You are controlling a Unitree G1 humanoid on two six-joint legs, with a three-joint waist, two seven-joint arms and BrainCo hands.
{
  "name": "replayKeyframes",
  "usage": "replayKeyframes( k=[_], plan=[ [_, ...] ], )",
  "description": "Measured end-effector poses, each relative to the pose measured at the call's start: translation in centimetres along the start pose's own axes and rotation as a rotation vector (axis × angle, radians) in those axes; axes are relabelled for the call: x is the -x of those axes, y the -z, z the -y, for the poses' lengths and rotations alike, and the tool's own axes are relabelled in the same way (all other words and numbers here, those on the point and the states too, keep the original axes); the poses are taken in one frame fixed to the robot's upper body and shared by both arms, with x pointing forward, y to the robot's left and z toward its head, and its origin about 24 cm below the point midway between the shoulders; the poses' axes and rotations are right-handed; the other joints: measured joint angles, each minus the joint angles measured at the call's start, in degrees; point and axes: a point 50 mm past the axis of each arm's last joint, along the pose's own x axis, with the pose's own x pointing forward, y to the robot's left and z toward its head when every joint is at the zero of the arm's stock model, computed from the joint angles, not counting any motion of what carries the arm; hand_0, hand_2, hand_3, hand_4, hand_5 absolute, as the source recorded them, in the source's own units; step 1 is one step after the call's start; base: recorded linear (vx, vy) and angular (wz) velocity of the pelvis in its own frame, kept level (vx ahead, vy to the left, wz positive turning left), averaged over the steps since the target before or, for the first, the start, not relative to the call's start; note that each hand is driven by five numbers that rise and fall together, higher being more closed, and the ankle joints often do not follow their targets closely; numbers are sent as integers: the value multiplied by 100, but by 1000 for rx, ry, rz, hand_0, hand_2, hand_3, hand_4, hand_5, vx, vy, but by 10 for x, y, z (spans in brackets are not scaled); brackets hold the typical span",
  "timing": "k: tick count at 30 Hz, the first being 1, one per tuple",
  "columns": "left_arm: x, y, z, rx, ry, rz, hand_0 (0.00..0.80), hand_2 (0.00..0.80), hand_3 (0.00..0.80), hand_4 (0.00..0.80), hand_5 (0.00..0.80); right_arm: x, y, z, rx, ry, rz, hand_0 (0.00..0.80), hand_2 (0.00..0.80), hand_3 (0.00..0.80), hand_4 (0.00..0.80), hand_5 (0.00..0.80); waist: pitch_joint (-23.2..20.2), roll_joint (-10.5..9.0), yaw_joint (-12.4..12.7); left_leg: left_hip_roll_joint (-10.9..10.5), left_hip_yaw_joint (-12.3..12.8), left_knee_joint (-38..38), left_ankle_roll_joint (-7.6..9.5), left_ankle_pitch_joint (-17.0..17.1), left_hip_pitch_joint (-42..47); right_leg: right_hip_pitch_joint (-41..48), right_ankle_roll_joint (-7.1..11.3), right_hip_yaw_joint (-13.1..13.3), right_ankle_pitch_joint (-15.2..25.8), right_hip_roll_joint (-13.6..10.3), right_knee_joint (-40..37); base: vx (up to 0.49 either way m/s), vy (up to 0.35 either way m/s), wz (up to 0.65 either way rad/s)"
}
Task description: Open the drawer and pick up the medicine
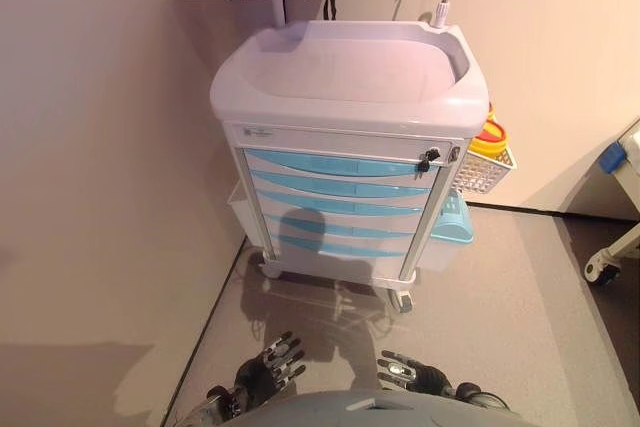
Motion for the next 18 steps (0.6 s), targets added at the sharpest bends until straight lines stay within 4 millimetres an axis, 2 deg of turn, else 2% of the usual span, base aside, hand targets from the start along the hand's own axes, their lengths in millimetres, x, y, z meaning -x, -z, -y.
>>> replayKeyframes(
  k=[7,9,15,18],
  plan=[
    [-2,-6,2,88,15,75,0,0,0,0,0,1,-7,3,-44,33,69,0,0,0,0,0,268,-20,-5,-14,-16,24,5,5,-118,-141,16,20,-16,0,74,16,24,0],
    [-6,-13,6,96,39,92,0,0,0,0,0,0,-10,3,-52,37,100,0,0,0,0,0,486,-61,-12,-29,-61,179,4,-3,-273,-273,3,9,-75,-6,229,-82,10,6],
    [-18,-58,21,70,125,187,0,0,0,0,0,-7,-55,-3,-39,21,257,0,0,0,0,0,1428,-213,8,-59,-161,1146,29,-225,-1193,-1252,-56,37,-436,-138,1379,-178,34,5],
    [-29,-80,40,88,214,253,0,0,0,0,0,-10,-78,-8,-35,-2,337,0,0,0,0,0,1837,-259,-2,-143,-207,1537,51,-337,-1661,-1739,-64,140,-584,-230,1852,-93,36,7]
  ],
)
